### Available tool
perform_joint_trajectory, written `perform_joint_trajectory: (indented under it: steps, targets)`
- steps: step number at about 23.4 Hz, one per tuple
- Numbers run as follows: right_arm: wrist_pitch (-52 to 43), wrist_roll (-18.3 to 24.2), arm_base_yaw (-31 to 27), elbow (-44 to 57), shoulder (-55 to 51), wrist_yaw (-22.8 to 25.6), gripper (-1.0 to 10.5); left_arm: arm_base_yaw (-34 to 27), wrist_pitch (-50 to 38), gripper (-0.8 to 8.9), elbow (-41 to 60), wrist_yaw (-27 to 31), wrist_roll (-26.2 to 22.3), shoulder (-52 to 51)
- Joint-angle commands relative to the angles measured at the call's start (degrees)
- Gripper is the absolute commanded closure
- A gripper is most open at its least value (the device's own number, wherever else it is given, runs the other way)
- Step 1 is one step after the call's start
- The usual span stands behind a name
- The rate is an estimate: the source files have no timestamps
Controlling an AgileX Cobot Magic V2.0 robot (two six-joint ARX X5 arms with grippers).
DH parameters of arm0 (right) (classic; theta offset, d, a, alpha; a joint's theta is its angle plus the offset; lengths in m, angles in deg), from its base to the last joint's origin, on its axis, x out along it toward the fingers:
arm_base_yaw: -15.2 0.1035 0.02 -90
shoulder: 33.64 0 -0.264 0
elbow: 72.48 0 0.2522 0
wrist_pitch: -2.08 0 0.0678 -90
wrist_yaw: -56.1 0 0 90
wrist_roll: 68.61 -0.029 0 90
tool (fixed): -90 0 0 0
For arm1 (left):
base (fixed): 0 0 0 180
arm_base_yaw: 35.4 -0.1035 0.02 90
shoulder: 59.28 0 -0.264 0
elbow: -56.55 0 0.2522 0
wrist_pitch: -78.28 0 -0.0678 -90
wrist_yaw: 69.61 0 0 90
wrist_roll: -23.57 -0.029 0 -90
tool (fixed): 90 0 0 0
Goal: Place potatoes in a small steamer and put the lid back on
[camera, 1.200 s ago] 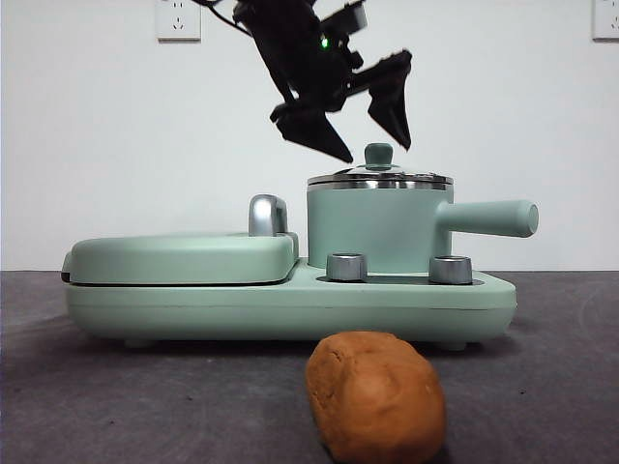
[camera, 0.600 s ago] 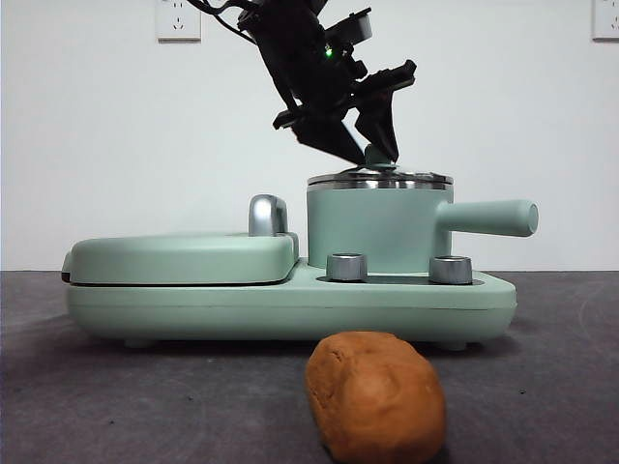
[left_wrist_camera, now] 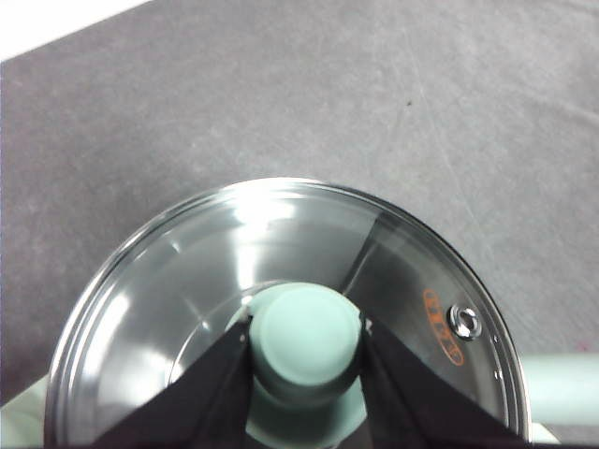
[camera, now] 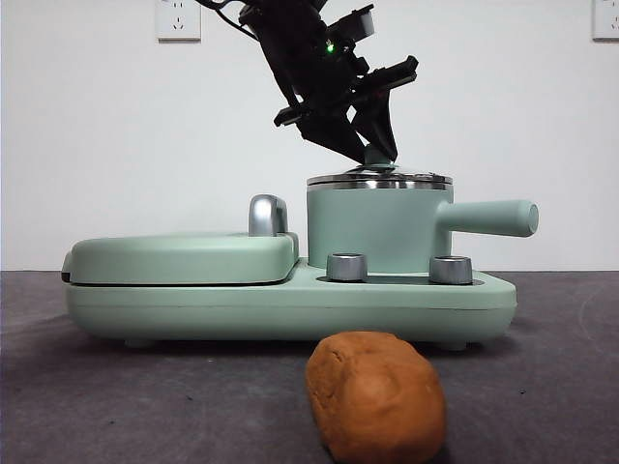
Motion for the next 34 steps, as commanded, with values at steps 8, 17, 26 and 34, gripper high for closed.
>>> perform_joint_trajectory:
  steps: [8,17,26,34]
  targets:
    - [5.4,-3.2,5.7,-9.7,7.1,6.6,4.5,0.0,7.0,7.69,-9.6,-0.3,-0.2,-3.8]
    - [11.8,-9.6,25.6,-13.6,22.3,17.5,4.6,-4.2,15.6,7.89,-9.6,-0.3,-2.4,-11.3]
    - [7.1,-16.3,44.0,-13.6,36.4,28.1,4.6,-9.8,19.5,7.89,-9.6,-0.3,-2.8,-16.0]
    - [1.7,-18.6,53.3,-13.6,48.2,30.5,4.6,-14.6,22.7,7.89,-9.6,-0.3,-2.8,-17.1]
